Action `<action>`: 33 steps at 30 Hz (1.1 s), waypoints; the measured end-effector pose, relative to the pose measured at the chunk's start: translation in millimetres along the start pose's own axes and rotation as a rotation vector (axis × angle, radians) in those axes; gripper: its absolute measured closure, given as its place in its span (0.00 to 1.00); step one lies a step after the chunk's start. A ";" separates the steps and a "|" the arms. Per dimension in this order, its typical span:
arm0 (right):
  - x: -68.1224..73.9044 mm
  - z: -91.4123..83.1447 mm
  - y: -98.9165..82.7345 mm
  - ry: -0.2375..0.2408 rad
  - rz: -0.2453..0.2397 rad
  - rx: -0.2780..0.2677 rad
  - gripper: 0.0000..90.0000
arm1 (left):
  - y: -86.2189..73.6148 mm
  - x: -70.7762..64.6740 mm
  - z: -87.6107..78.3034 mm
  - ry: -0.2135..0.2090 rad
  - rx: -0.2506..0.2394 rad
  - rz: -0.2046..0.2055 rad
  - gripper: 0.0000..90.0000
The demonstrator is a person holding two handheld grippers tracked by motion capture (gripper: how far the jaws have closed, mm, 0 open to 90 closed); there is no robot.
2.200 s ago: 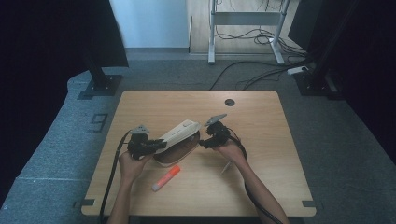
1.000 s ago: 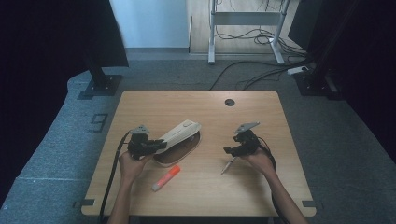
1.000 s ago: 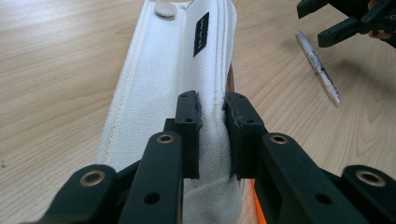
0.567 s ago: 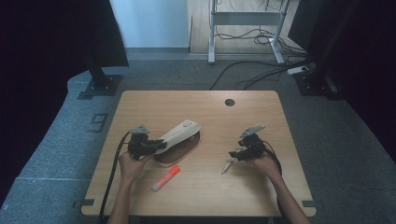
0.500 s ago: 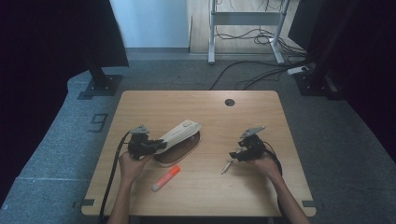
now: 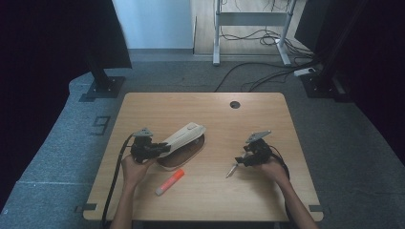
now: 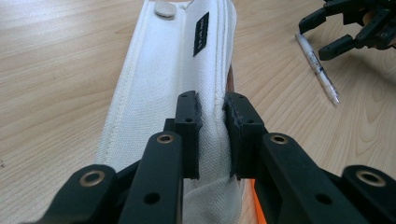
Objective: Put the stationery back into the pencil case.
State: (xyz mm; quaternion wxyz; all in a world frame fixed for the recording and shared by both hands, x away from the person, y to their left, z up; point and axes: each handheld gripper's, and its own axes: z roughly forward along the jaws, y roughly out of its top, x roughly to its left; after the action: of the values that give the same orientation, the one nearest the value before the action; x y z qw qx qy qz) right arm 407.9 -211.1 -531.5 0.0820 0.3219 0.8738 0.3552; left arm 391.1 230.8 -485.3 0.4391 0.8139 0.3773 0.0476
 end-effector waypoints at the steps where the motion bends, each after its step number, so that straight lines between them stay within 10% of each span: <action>1: -0.4 0.5 0.1 -0.001 -0.003 -0.002 0.33 | 0.0 0.0 0.0 0.000 0.000 0.000 0.85; 17: -8.5 -0.2 -3.4 0.054 0.007 0.004 0.33 | 0.1 0.0 -0.2 -0.002 0.001 -0.002 0.85; 33: 3.7 -2.3 -13.7 -0.015 -0.086 0.029 0.53 | 0.2 -0.1 0.0 -0.001 0.002 0.000 0.85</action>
State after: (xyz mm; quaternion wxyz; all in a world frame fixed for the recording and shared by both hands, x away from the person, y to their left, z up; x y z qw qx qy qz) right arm 397.3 -217.5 -538.7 0.0988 0.2878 0.8913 0.3361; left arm 391.1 230.6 -485.1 0.4386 0.8144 0.3771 0.0466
